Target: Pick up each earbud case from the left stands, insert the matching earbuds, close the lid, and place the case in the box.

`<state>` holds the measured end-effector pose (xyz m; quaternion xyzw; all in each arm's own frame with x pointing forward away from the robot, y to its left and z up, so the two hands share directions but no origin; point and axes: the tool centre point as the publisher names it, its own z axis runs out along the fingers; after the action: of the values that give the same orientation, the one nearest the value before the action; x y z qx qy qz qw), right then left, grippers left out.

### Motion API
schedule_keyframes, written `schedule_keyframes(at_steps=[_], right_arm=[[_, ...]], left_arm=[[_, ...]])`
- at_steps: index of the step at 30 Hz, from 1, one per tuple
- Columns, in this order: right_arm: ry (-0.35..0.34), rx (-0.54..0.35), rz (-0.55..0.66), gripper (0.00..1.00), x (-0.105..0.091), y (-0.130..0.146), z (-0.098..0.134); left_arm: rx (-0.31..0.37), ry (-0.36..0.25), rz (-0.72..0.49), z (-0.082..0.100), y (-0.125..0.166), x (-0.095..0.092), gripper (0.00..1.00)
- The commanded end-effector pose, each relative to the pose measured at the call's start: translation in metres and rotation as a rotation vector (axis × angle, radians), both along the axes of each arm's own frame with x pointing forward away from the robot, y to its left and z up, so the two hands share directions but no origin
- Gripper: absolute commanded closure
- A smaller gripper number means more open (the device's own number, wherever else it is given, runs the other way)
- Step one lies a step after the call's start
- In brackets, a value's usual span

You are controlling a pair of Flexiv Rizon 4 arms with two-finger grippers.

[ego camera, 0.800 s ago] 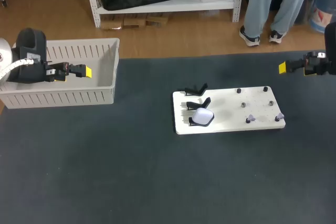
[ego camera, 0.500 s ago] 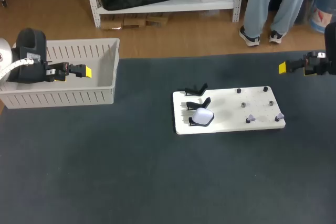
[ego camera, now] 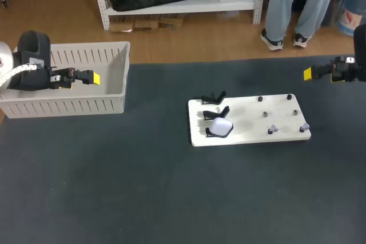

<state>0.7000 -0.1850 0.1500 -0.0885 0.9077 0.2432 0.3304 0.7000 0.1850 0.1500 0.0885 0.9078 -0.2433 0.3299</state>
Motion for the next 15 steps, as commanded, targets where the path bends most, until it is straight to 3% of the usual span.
schedule_keyframes(at_steps=[1, 4, 5, 7, 11, 15], right_arm=[[0.000, 0.000, 0.000, 0.00, 0.000, 0.000, 0.000], [0.000, 0.000, 0.000, 0.00, 0.000, 0.000, 0.000], [0.000, 0.000, 0.000, 0.00, 0.000, 0.000, 0.000], [0.000, 0.000, 0.000, 0.00, 0.000, 0.000, 0.000], [0.000, 0.000, 0.000, 0.00, 0.000, 0.000, 0.000], [0.000, 0.000, 0.000, 0.00, 0.000, 0.000, 0.000]], left_arm=[[-0.042, -0.084, -0.108, 0.005, -0.003, -0.001, 0.00], [-0.069, -0.197, -0.260, 0.010, -0.007, -0.003, 0.00], [-0.098, -0.256, -0.322, 0.012, -0.009, -0.004, 0.00], [-0.079, -0.349, -0.405, 0.014, -0.011, -0.008, 0.00], [-0.119, -0.541, -0.648, 0.021, -0.014, -0.019, 0.00], [-0.103, -0.621, -0.878, 0.030, -0.023, -0.034, 0.00]])
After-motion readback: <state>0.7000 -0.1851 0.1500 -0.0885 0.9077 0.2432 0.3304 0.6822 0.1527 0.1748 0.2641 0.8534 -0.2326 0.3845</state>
